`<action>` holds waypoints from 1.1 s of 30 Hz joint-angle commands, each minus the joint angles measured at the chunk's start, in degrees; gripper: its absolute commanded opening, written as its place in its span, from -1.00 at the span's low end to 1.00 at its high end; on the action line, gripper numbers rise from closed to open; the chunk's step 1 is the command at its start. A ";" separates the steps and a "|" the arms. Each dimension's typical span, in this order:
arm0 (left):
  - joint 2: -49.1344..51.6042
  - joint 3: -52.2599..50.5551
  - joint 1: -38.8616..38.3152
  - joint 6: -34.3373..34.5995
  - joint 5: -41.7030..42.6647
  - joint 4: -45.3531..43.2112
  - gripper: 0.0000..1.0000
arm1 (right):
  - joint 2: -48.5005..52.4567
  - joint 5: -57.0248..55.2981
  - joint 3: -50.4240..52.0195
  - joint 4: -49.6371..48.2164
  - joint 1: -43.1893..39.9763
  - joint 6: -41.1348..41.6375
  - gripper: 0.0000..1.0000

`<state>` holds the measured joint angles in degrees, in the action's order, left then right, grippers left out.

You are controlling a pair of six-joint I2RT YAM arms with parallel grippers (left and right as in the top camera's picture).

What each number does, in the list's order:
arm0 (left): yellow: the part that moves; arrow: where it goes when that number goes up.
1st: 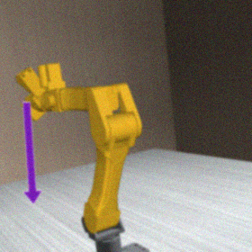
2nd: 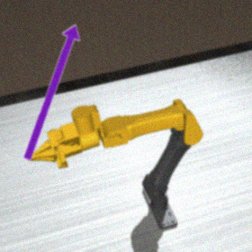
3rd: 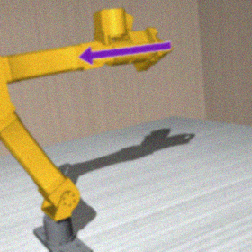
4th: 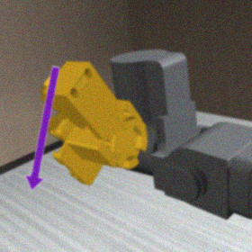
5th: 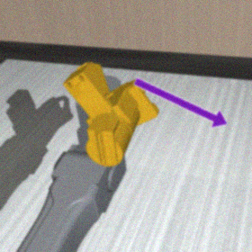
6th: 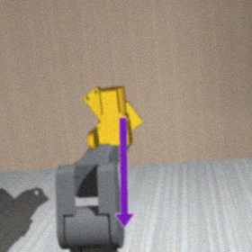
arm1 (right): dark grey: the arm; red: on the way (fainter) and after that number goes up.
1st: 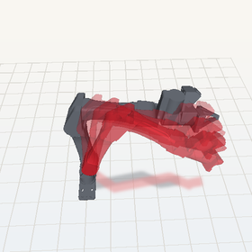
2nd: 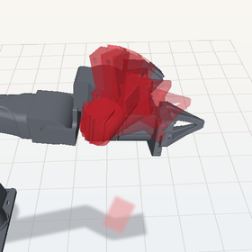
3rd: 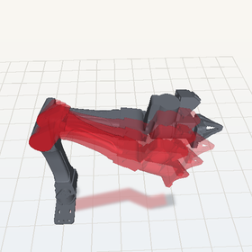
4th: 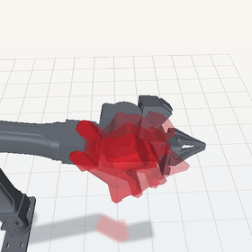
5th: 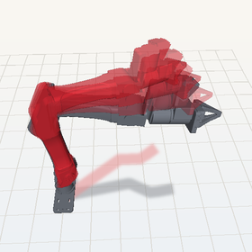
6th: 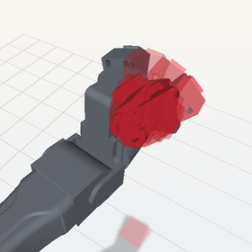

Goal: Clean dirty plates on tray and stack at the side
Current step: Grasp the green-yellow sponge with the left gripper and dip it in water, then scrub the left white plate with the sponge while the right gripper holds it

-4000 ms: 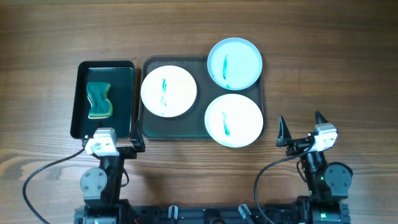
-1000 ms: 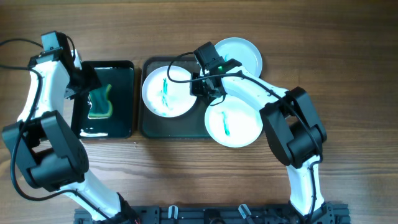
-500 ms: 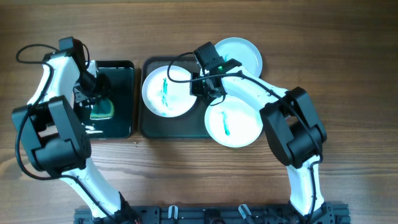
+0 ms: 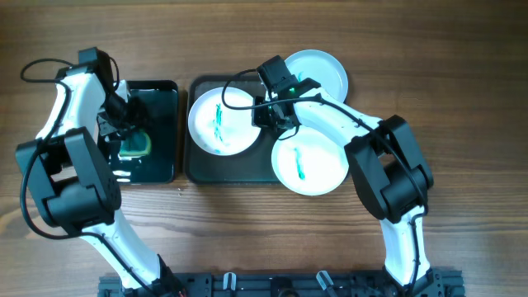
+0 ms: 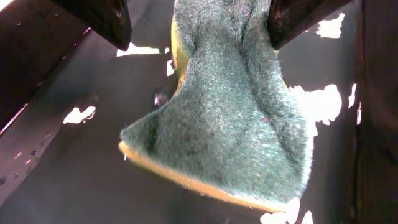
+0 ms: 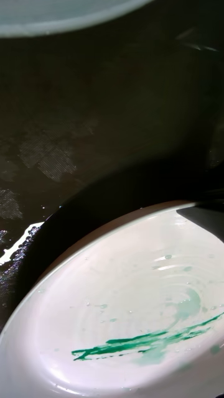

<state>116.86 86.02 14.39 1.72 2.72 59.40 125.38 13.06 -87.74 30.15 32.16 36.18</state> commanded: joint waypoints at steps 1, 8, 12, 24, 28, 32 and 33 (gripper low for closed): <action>0.48 1.25 -0.15 0.66 -1.07 -0.26 0.03 | 2.16 -0.09 -0.31 0.07 0.24 -0.20 -0.91; 0.50 -3.58 -0.15 0.68 -1.07 -5.03 -0.28 | 2.16 0.11 -0.31 0.09 0.24 -0.22 -0.91; 0.22 -2.60 -0.26 0.70 -0.42 -5.14 -0.92 | 2.16 0.13 -0.33 0.07 0.24 -0.22 -0.92; -10.82 4.50 -1.88 -7.76 12.68 6.86 -0.92 | 2.12 5.68 -0.33 0.52 -0.87 -3.28 -0.91; -10.25 4.50 -8.22 -3.21 13.33 3.10 -0.92 | 2.12 8.02 -0.33 2.40 -2.62 -3.45 -0.91; -5.14 4.50 -17.64 5.16 11.87 -2.47 -0.92 | 2.12 8.02 -0.33 2.97 -2.67 -3.48 -0.91; -2.45 4.50 -19.89 6.99 9.53 -3.19 -0.92 | 2.12 8.04 -0.33 3.26 -2.67 -3.65 -0.91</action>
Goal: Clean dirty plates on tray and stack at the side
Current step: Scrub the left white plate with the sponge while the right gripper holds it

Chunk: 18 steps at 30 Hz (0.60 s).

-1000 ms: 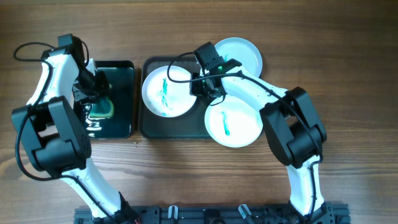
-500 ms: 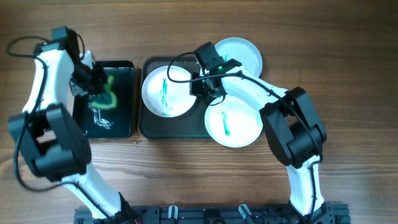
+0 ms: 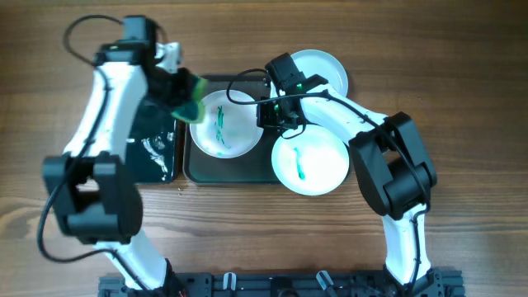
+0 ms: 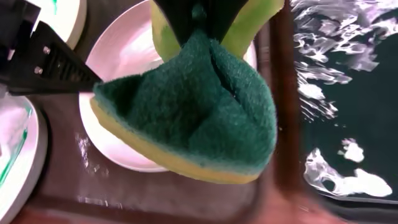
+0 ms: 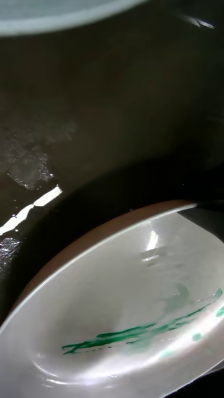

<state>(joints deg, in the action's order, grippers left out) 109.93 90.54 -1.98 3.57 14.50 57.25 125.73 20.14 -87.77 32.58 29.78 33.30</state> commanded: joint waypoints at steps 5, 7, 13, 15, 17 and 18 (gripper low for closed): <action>12.46 -0.02 -5.44 9.14 -3.41 -2.78 -0.92 | 1.77 0.96 -0.31 0.87 -0.31 -0.96 -0.91; 14.75 -0.02 -5.95 9.09 -0.52 -2.21 -0.92 | 1.77 0.96 -0.31 0.83 -0.57 -0.66 -0.91; 15.67 -0.35 -7.67 5.79 11.08 1.05 -0.92 | 1.79 2.05 -0.26 0.72 -1.53 -0.33 -0.91; 15.67 -0.33 -7.54 5.84 10.99 1.42 -0.92 | 1.79 2.03 -0.26 0.66 -1.53 -0.33 -0.91; 15.67 -0.33 -7.45 7.10 5.33 0.15 -0.92 | 1.79 2.01 -0.24 0.44 -1.53 -0.33 -0.91; 15.67 -0.33 -7.52 9.84 0.42 0.15 -0.92 | 1.79 2.01 -0.24 0.33 -1.53 -0.31 -0.91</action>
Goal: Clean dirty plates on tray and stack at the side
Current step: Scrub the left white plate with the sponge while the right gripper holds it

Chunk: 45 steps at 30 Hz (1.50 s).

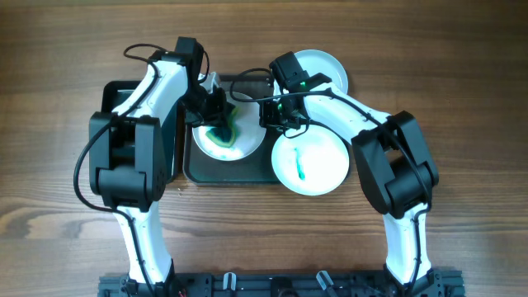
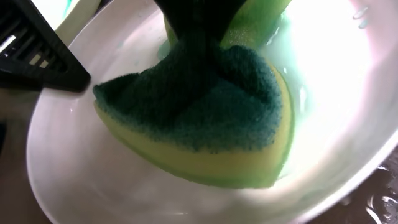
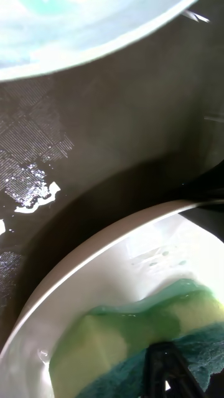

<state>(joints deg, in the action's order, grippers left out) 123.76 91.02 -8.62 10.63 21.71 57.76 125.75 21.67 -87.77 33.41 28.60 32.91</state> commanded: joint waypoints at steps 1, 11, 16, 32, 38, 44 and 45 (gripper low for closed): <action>1.84 -0.81 -0.98 6.71 -14.60 -0.13 -0.92 | 1.77 0.48 -0.24 -0.59 -0.35 0.13 -0.91; 1.84 -0.83 -1.40 -6.21 7.69 -0.13 -0.92 | 1.77 5.46 1.73 -2.95 -2.60 0.26 -0.91; 1.81 -0.81 -0.46 3.32 -1.88 -10.99 -0.92 | 1.77 5.44 1.81 -2.93 -2.64 0.11 -0.91; 1.81 1.84 -5.66 -6.36 11.17 -3.26 -0.92 | 1.77 6.32 1.81 -2.75 -2.64 -0.26 -0.91; 1.77 1.90 -5.53 21.92 -40.63 -0.35 -0.92 | 1.77 6.29 1.81 -2.75 -2.64 -0.85 -0.91; 1.77 1.88 -6.27 8.81 -17.75 7.23 -0.92 | 1.77 6.29 1.81 -2.93 -2.64 -0.83 -0.91; 1.77 1.88 -6.27 -0.94 -2.32 6.99 -0.92 | 1.77 6.32 1.81 -2.93 -2.64 -0.81 -0.91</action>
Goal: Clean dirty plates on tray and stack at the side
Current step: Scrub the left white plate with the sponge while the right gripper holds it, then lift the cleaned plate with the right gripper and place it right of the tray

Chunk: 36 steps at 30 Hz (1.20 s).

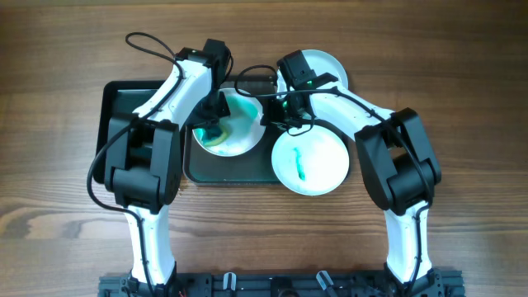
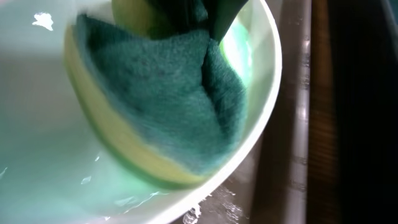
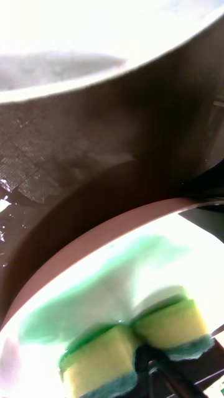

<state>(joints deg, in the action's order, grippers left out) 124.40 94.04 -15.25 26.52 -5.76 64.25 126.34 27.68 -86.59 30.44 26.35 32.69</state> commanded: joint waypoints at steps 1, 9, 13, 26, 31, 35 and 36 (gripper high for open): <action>1.14 -1.14 0.35 -22.84 35.34 0.00 -0.92 | 1.18 0.31 0.63 0.04 -0.39 -0.57 -0.91; 1.14 -1.11 0.39 -13.14 7.43 -14.56 -0.92 | 1.18 0.28 0.63 0.04 -0.39 -0.57 -0.91; 0.04 -0.57 0.42 -6.86 -8.96 -10.51 -0.92 | 1.18 -0.33 0.63 0.17 -0.39 -0.52 -0.92; -14.25 9.79 10.73 -10.01 15.15 7.21 -0.92 | -3.26 -11.19 -1.75 4.35 1.05 -1.46 -0.91; -14.67 9.79 12.48 -10.01 15.15 6.64 -0.92 | -15.87 -37.46 -1.92 8.35 7.78 -4.17 -0.91; -14.69 9.79 12.48 -9.99 15.15 6.25 -0.92 | -22.91 -62.64 -1.92 11.69 16.11 -4.52 -0.91; -14.67 9.79 12.48 -9.99 15.15 6.27 -0.92 | -23.65 -67.47 -1.92 12.11 17.97 -5.79 -0.91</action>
<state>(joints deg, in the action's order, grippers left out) 110.63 103.13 -2.66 17.26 8.29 70.65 105.16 -20.84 -87.48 41.65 40.80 29.02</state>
